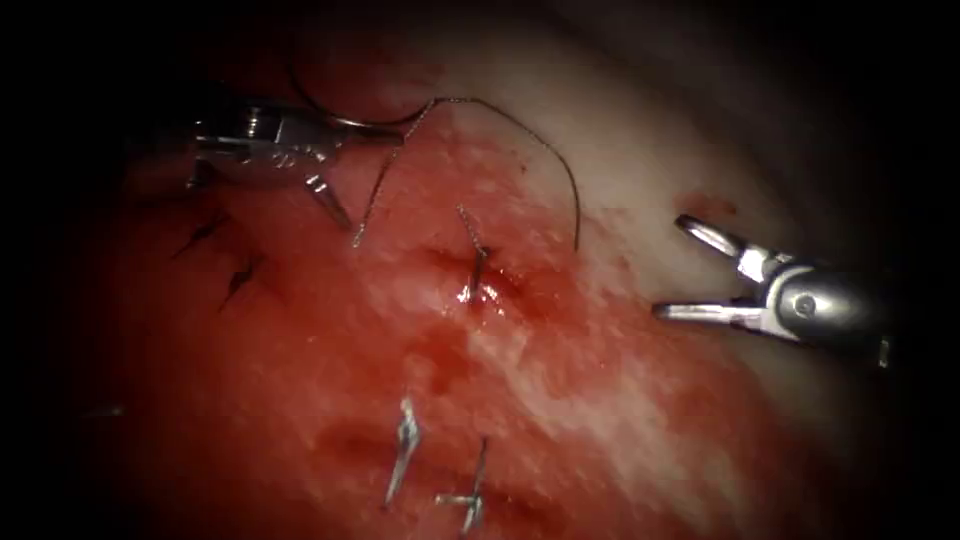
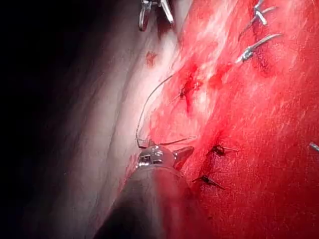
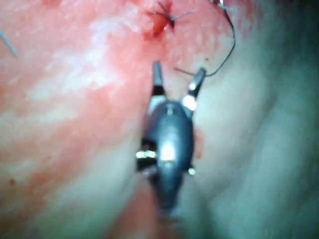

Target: Wound Closure

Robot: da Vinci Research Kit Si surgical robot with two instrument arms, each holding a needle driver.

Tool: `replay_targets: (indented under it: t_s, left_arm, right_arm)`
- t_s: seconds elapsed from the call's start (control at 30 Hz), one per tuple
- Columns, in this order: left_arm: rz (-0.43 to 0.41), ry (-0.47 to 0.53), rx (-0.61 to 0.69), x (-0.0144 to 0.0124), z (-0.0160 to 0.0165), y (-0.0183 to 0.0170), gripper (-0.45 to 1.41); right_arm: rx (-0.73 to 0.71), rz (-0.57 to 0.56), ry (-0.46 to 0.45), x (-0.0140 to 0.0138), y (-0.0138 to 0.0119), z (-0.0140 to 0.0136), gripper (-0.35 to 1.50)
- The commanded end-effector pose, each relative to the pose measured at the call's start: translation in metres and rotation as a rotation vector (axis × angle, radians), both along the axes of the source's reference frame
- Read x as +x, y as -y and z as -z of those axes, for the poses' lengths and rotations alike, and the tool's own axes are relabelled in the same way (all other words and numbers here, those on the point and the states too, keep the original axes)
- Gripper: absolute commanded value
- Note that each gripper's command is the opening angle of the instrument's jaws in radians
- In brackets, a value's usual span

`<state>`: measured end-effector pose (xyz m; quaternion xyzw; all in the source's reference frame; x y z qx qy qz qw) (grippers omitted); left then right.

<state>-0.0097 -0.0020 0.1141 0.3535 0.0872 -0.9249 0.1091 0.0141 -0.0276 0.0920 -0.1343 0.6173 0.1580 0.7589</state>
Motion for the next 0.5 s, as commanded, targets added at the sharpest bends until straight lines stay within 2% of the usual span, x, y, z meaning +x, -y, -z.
replay_targets:
  t_s: [0.03,0.17,0.2,0.27,0.33,0.37,0.43,0.5]
  left_arm:
    - [0.011,-0.005,0.007,-0.0002,-0.0004,-0.0004,0.67]
    - [0.028,-0.018,0.024,0.0016,-0.0002,-0.0013,0.71]
    - [0.030,-0.021,0.029,0.0022,0.0000,-0.0018,0.78]
    - [0.043,-0.018,0.040,0.0031,0.0004,-0.0028,0.62]
    - [0.090,0.019,0.037,0.0039,0.0012,-0.0041,0.34]
    - [0.139,0.069,0.038,0.0042,0.0022,-0.0049,0.26]
    - [0.156,0.099,0.045,0.0040,0.0027,-0.0050,0.24]
    - [0.208,0.194,0.059,0.0027,0.0041,-0.0043,0.20]
  right_arm:
    - [-0.001,0.001,-0.003,0.0006,-0.0001,-0.0006,1.48]
    - [0.000,0.004,-0.001,0.0006,0.0000,-0.0005,1.48]
    - [0.001,0.004,-0.001,0.0005,0.0000,-0.0005,1.48]
    - [0.007,0.003,-0.004,0.0005,-0.0001,-0.0005,1.48]
    - [0.025,-0.002,-0.010,0.0005,-0.0003,-0.0004,1.48]
    - [0.041,-0.002,-0.007,0.0008,-0.0006,-0.0002,1.48]
    - [0.051,0.003,-0.001,0.0011,-0.0007,-0.0002,1.48]
    - [0.104,0.048,0.045,0.0021,-0.0012,-0.0001,1.43]
